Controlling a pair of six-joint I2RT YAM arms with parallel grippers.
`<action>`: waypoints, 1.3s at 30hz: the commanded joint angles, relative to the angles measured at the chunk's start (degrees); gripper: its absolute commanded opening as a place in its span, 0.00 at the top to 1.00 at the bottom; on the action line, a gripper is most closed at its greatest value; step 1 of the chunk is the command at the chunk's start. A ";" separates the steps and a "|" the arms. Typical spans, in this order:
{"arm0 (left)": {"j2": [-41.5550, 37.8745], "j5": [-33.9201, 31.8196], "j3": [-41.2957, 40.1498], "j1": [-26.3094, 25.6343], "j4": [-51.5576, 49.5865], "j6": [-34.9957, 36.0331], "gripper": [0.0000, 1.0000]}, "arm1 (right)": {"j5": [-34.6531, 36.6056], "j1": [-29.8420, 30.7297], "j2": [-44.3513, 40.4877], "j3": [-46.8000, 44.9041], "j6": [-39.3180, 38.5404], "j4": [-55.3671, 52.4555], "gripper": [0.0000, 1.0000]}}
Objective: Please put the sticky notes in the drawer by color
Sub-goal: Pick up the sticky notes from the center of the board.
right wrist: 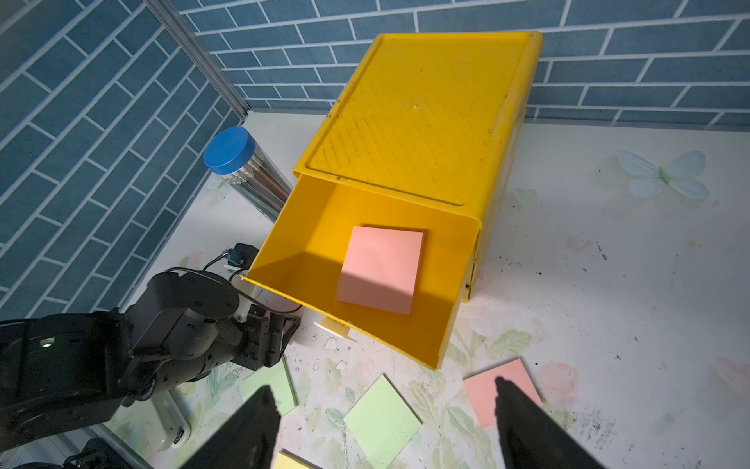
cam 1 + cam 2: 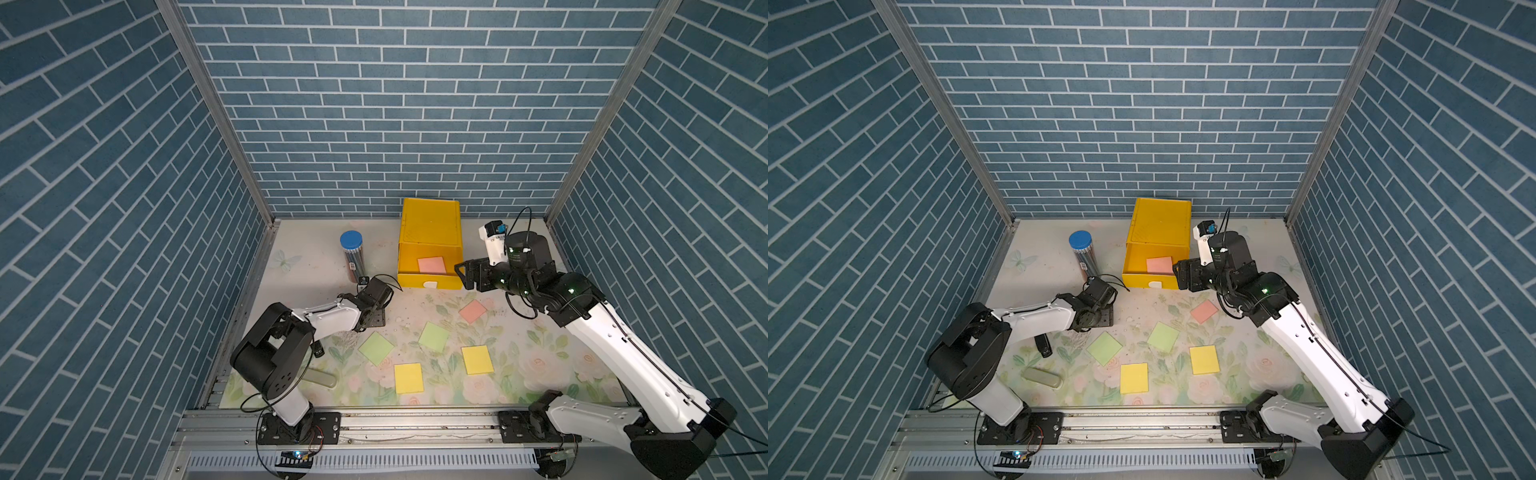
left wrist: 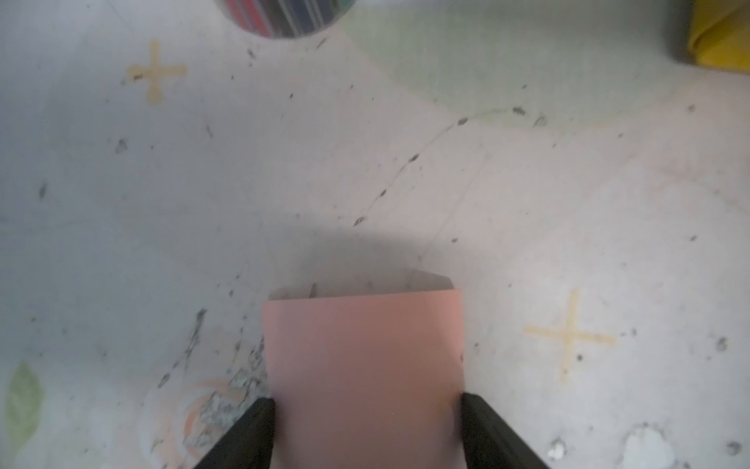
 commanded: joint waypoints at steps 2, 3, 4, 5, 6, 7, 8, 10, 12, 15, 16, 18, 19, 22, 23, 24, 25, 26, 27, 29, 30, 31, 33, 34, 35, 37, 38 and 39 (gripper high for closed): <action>-2.40 -0.23 0.35 -0.25 -6.55 0.29 0.25 | 0.72 -0.17 -1.49 -0.69 -0.76 0.77 0.15; -3.26 -0.29 0.51 -0.24 -6.74 0.32 0.25 | 0.86 -0.21 -1.56 -0.78 -0.84 0.80 0.15; -4.03 -0.40 0.73 -0.24 -7.07 0.26 0.25 | 1.02 -0.17 -1.52 -1.02 -0.80 0.76 0.15; -4.71 -0.66 0.94 -0.24 -7.52 0.42 0.25 | 0.89 -0.17 -1.53 -0.96 -0.83 0.84 0.15; -5.32 -0.87 1.29 -0.24 -8.07 0.58 0.24 | 0.93 -0.17 -1.44 -1.11 -0.86 0.83 0.15; -5.90 -0.92 1.73 -0.18 -8.72 0.78 0.25 | 0.79 -0.21 -1.48 -1.26 -0.93 0.85 0.15; -6.45 -1.07 2.32 -0.15 -9.30 0.92 0.25 | 0.87 -0.16 -1.45 -1.49 -0.99 0.84 0.15; -7.56 -1.00 3.47 0.00 -10.20 1.29 0.25 | 1.41 -0.19 -1.44 -1.82 -1.04 0.98 0.15; -8.68 -0.79 4.93 0.02 -10.98 1.61 0.24 | 1.79 -0.15 -1.57 -2.31 -1.11 1.09 0.15; -10.43 -0.93 6.91 0.02 -12.63 1.97 0.25 | 2.87 -0.26 -1.68 -3.33 -1.10 1.45 0.15; -11.03 -0.73 6.80 0.02 -12.70 1.85 0.24 | 2.98 -0.34 -1.68 -3.95 -1.09 1.63 0.15; -10.44 -0.23 6.19 0.22 -14.00 1.06 0.21 | 2.51 -0.48 -1.61 -4.84 -0.86 1.81 0.15; -10.09 0.08 4.67 0.37 -14.22 0.71 0.17 | 1.94 -0.49 -1.63 -5.32 -0.66 1.97 0.15; -10.76 5.68 -1.56 1.84 -8.92 0.45 0.09 | 1.11 -0.55 -2.13 -6.79 -0.49 2.47 0.15; -10.67 5.83 -1.90 2.12 -8.52 0.54 0.05 | 1.21 -0.57 -2.27 -7.06 -0.60 2.19 0.14; -10.48 5.25 -1.72 2.32 -8.58 0.63 0.01 | 1.28 -0.54 -2.40 -7.26 -0.67 1.92 0.14; -10.12 5.09 -1.35 2.95 -8.84 1.02 0.00 | 1.39 -0.57 -2.62 -7.52 -0.66 1.85 0.14; -9.32 5.88 -0.87 3.84 -9.05 1.95 0.00 | 1.22 -0.60 -2.86 -7.79 -0.76 1.82 0.13; -8.86 6.42 -0.30 4.43 -9.60 2.62 0.00 | 1.13 -0.65 -3.04 -7.96 -0.76 1.81 0.14; -8.59 6.73 0.46 5.12 -10.25 3.13 0.00 | 1.08 -0.61 -3.46 -8.27 -0.85 1.63 0.14; -8.00 7.84 0.56 5.93 -10.07 3.61 0.00 | 1.21 -0.65 -3.70 -8.34 -0.85 1.55 0.13; -6.97 8.70 0.93 6.90 -10.49 4.30 0.00 | 1.47 -0.64 -3.99 -8.49 -0.83 1.58 0.14; -5.66 9.73 0.82 7.84 -10.25 5.17 0.00 | 1.80 -0.63 -4.76 -8.87 -0.85 1.85 0.14; -5.26 11.26 0.71 8.31 -9.81 5.42 0.00 | 1.88 -0.68 -5.12 -9.02 -0.85 2.06 0.14; -5.17 12.38 0.84 8.54 -9.49 5.68 0.00 | 2.14 -0.70 -5.40 -9.13 -0.85 2.22 0.13; -4.20 12.79 1.85 8.61 -9.76 5.74 0.00 | 2.44 -0.70 -5.81 -9.57 -0.85 2.34 0.13; -3.20 13.26 2.58 8.60 -10.19 6.03 0.00 | 2.60 -0.72 -5.93 -9.76 -0.85 2.47 0.14; -2.42 13.04 3.36 8.57 -10.86 5.98 0.00 | 2.62 -0.70 -6.10 -10.04 -0.85 2.59 0.14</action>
